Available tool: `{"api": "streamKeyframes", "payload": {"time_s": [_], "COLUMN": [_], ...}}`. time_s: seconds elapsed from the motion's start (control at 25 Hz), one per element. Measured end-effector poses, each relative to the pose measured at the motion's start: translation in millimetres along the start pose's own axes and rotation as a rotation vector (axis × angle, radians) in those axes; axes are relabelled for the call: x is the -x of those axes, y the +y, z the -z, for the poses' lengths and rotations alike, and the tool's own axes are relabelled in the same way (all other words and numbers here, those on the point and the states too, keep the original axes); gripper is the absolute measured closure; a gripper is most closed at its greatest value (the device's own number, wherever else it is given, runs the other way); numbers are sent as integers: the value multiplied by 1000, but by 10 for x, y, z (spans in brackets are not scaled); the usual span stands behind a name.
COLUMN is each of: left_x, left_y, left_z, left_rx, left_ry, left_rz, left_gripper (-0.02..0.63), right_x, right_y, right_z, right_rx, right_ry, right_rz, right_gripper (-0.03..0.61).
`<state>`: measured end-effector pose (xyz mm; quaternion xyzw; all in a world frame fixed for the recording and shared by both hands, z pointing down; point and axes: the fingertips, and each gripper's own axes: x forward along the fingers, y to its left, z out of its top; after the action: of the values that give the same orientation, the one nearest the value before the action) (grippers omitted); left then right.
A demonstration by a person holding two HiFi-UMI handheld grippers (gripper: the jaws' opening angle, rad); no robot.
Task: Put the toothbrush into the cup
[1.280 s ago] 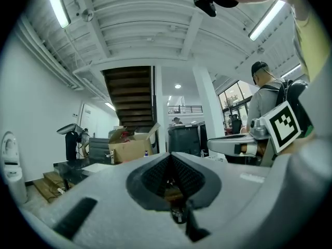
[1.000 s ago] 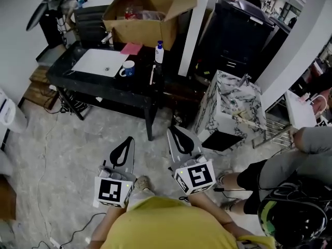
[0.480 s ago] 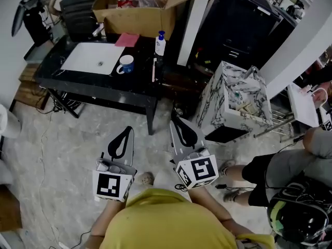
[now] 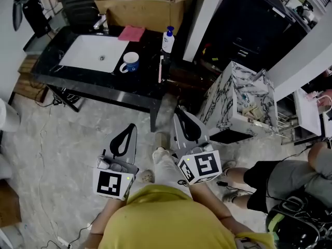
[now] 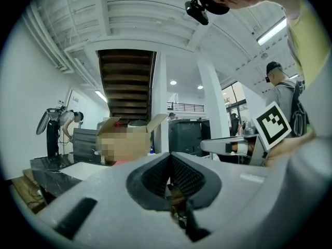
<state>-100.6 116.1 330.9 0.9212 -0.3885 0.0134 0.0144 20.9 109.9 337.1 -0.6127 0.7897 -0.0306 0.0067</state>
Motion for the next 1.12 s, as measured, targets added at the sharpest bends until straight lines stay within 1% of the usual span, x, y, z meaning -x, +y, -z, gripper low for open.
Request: {"api": "streamKeyframes", "payload": {"time_s": [0.16,0.32,0.56,0.88,1.04,1.12], "left_x": [-308,-748,-1441,-2193,-2463,-2582], "left_y": [305,562,857,1198,1348,1391], "left_z": [-30,-107,-133,-27,108,178], "left_rx": [2,-2,-1,6,14,19], "left_ry": [-12,-25,-15,28,52,63], "left_rz": [-32,-50,-78,-143,-177,-182], "left_gripper": [614,614,614,614,614,614], "right_x": [-454,-941,-1669,-2501,-2787,-2887], "right_y": [-127,-399,-790,-1247,-1361,-1397], "right_z": [-9,-50,62,407,700,866], "right_rx": [20,30,34,34,23,15], "right_ry": [7,17,77,202,287,332], "right_rz": [-34,-52,-109,-205,-257,-279], "right_gripper": [526,526,522,504,500,499]}}
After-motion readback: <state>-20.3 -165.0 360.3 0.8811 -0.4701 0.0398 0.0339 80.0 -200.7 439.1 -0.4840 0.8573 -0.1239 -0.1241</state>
